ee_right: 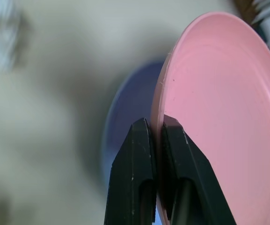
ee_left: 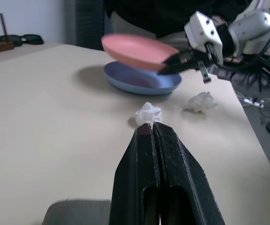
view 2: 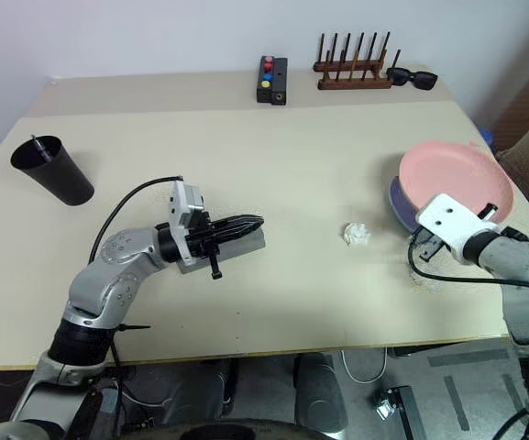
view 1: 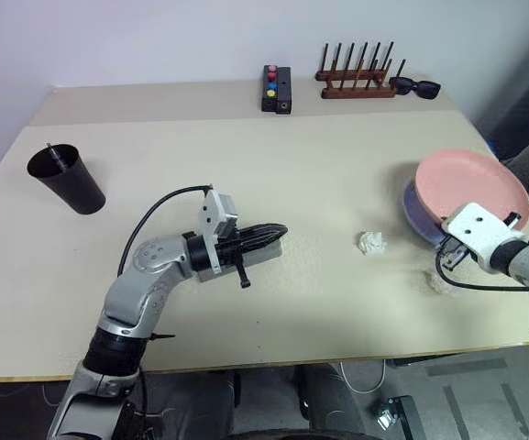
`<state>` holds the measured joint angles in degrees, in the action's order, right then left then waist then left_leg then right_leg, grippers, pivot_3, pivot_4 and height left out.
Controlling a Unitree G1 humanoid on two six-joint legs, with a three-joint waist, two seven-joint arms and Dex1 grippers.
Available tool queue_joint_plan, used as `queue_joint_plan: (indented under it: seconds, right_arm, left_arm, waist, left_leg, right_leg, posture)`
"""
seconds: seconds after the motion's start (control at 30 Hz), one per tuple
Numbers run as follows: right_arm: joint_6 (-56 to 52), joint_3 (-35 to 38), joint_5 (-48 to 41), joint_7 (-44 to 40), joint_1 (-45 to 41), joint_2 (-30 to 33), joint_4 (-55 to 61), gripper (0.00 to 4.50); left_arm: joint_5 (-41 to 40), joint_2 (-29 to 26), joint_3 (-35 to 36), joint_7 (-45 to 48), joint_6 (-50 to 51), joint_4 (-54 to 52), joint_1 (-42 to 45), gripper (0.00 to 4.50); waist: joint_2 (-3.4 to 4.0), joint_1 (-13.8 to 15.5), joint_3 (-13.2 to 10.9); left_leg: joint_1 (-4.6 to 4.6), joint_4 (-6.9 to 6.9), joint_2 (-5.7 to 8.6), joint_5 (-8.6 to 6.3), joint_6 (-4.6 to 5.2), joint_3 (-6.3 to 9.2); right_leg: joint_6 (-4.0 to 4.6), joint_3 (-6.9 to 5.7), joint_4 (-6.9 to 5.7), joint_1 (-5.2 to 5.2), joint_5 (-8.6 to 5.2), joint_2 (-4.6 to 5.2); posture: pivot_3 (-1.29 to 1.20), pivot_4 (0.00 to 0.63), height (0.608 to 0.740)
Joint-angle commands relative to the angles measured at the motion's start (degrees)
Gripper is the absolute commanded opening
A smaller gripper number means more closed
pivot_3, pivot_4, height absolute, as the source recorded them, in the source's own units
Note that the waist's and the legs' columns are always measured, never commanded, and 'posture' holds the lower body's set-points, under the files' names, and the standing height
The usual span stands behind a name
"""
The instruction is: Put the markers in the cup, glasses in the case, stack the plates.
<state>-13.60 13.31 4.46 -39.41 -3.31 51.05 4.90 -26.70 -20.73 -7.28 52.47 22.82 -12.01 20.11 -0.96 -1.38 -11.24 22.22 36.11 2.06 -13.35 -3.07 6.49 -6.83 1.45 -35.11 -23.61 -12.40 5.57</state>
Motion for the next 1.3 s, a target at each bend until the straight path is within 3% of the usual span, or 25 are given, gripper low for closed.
queue_joint_plan:
  seconds: [0.03, 0.23, 0.37, 0.53, 0.77, 0.93, 1.03, 1.2, 1.3]
  right_arm:
    - [-0.26, 2.23, -1.14, 0.65, -0.71, 0.40, 1.43, 0.72]
    - [1.66, 2.00, -1.10, 2.07, -2.24, 0.32, 1.51, 3.51]
    - [1.06, 3.33, -7.30, -0.65, -1.93, -1.66, 5.37, 3.51]
    - [-7.75, 0.60, -18.20, -3.84, 0.62, -7.49, 15.38, 3.51]
    - [-7.88, -7.20, -14.00, -0.41, 0.18, -11.40, 11.16, 3.51]
    - [-6.09, -8.94, -11.18, 1.86, -1.71, -12.23, 5.71, 3.51]
    - [-4.83, -8.93, -10.51, 2.11, -1.97, -11.83, 3.93, 2.64]
    - [-3.98, -7.93, -10.34, 2.39, -2.58, -11.23, 3.68, 0.07]
    - [-2.99, -6.50, -10.10, 3.52, -3.60, -11.02, 4.52, 0.02]
  left_arm:
    - [-0.27, -0.22, 0.42, 0.37, -1.43, -0.83, 0.15, 0.00]
    - [-0.55, -0.48, 0.80, -0.03, -1.08, -0.95, -0.07, 0.00]
    - [-0.59, -0.20, 0.60, -0.07, -1.10, -0.38, 0.45, 0.00]
    - [-0.43, 0.17, 0.21, 0.52, -1.47, 0.71, 1.36, 0.00]
    - [-0.68, 0.21, 0.17, 0.77, -1.26, 0.55, 1.18, 0.00]
    - [-0.89, -0.01, 0.45, 0.34, -1.06, -0.33, 0.38, 0.00]
    - [-1.09, -0.02, 0.64, -0.17, -0.86, -1.09, -0.31, 0.00]
    - [-1.41, 0.41, 0.46, -0.89, -0.58, -1.97, -1.20, 0.00]
    - [-1.50, 0.72, 0.41, -1.14, -0.61, -1.99, -1.42, 0.00]
  waist:
    - [0.00, 0.22, 0.00]
    - [0.00, 0.75, -0.01]
    - [0.00, 0.73, -0.01]
    - [0.00, 0.68, -0.01]
    - [-0.01, 0.73, -0.01]
    - [-0.01, 0.73, -0.01]
    - [-0.01, 0.67, -0.01]
    - [-0.01, 0.69, -0.01]
    - [-0.01, 0.70, -0.01]
  left_leg:
    - [0.01, 0.00, 0.00, 0.00, 0.00, 0.00]
    - [0.10, 0.06, 0.04, 0.00, 0.00, 0.03]
    - [0.10, 0.03, 0.03, 0.00, 0.00, 0.05]
    - [0.09, 0.01, 0.01, 0.00, 0.00, 0.10]
    - [0.10, 0.03, 0.03, -0.01, -0.01, 0.09]
    - [0.10, 0.02, 0.04, -0.01, -0.01, 0.09]
    - [0.10, 0.01, 0.03, -0.01, -0.01, 0.09]
    - [0.10, 0.02, 0.03, -0.01, -0.01, 0.09]
    - [0.10, 0.01, 0.03, -0.01, -0.01, 0.09]
  right_leg:
    - [0.00, 0.00, 0.00, 0.00, 0.00, 0.00]
    - [0.06, 0.00, 0.04, 0.00, 0.04, 0.02]
    - [0.05, -0.01, 0.04, 0.00, 0.03, 0.02]
    - [0.03, -0.02, 0.03, 0.00, 0.02, 0.00]
    - [-0.09, -0.02, 0.06, 0.01, -0.07, 0.01]
    - [-0.05, -0.03, 0.07, 0.00, -0.05, 0.01]
    - [-0.05, -0.02, 0.07, 0.00, -0.04, 0.02]
    - [-0.09, -0.02, 0.08, 0.00, -0.07, 0.02]
    - [-0.09, -0.02, 0.07, 0.00, -0.07, 0.01]
  posture:
    - [0.00, 0.150, 0.739]
    - [0.00, 0.150, 0.739]
    - [0.00, 0.150, 0.739]
    - [0.00, 0.150, 0.739]
    - [0.00, 0.150, 0.739]
    - [0.00, 0.150, 0.739]
    - [0.00, 0.150, 0.739]
    - [0.00, 0.150, 0.739]
    - [0.00, 0.150, 0.739]
